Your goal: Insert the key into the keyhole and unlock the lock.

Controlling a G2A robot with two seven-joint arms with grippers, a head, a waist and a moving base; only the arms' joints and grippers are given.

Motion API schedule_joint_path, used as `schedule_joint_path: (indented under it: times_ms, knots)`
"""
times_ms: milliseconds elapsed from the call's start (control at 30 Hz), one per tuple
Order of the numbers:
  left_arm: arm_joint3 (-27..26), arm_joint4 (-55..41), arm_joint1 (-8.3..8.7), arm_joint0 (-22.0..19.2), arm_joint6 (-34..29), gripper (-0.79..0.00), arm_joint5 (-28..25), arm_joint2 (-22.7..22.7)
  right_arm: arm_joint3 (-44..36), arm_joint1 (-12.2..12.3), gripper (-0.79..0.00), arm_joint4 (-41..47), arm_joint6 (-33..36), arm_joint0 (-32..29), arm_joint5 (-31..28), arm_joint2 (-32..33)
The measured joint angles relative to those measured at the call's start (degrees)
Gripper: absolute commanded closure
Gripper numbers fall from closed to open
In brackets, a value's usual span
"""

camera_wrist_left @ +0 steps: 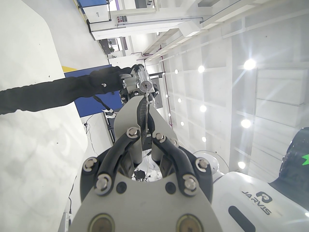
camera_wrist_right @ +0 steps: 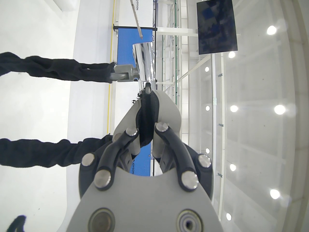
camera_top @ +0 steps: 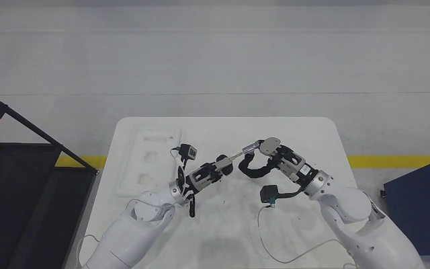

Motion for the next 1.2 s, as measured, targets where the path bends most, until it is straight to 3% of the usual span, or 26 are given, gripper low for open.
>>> schedule_joint_path:
  times_ms: [1200]
  knots:
    - [0.85,1.51,-1.60,-1.28,-4.42,0.000,2.93,-2.01,0.00,0.00,0.000,0.00,0.00,0.00,0.00,0.00]
